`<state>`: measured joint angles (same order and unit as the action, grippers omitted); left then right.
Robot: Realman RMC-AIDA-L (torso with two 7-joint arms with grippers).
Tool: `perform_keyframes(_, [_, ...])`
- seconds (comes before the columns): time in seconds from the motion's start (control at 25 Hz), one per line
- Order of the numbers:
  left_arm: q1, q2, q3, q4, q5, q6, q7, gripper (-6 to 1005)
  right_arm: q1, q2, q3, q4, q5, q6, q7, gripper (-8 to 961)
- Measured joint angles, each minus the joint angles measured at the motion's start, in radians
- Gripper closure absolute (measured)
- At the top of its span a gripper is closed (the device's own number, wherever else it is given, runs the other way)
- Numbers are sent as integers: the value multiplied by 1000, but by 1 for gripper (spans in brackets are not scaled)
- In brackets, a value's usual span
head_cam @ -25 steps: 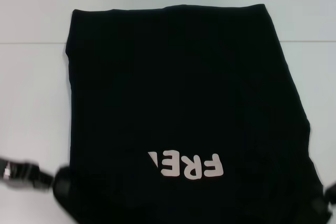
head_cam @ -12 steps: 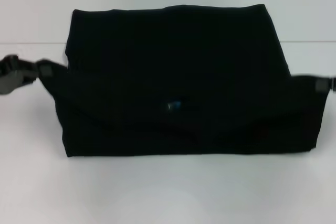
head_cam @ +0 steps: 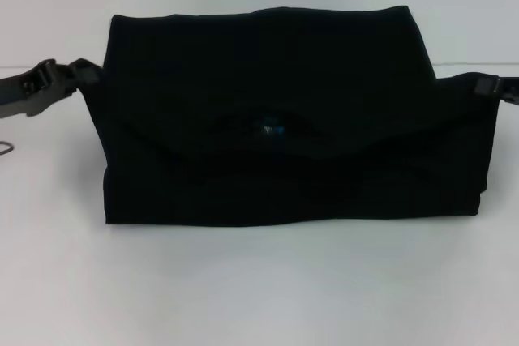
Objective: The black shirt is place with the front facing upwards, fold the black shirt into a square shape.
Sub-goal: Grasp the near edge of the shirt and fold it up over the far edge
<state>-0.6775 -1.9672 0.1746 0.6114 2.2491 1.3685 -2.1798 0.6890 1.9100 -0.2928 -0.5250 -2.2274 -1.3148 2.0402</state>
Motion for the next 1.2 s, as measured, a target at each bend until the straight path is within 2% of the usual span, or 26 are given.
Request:
perform_keyframes(0.12, [-13,-16,1,-15,-21,-65,50,982,11,17,0,6,5,68,-37,911])
perform_keyframes(0.4, [-68,-37,9,-87,-29,-224,167,983,41,71,-9,10,7,228,-119,910])
perform_keyframes(0.64, [-103,-86,27,-98,-30,-396,244,982,59,100,-97,24,8,382,-140,908])
perform_keyframes(0.92, [-124,-126,98,-99,-31,-539,247,983,83,142,-168,39,10,540,-158,906])
perform_keyframes(1.0, [-126,-132,104,-99,-31,-556,247,983,83,146,-169,39,10,551,-162,906])
perform_keyframes(1.04, [-129,-144,112,-99,-32,-586,247,983,84,147,-170,38,10,554,-163,906])
perform_keyframes(1.2, [-131,-149,115,-99,-32,-595,246,964,79,149,-171,31,17,556,-165,905])
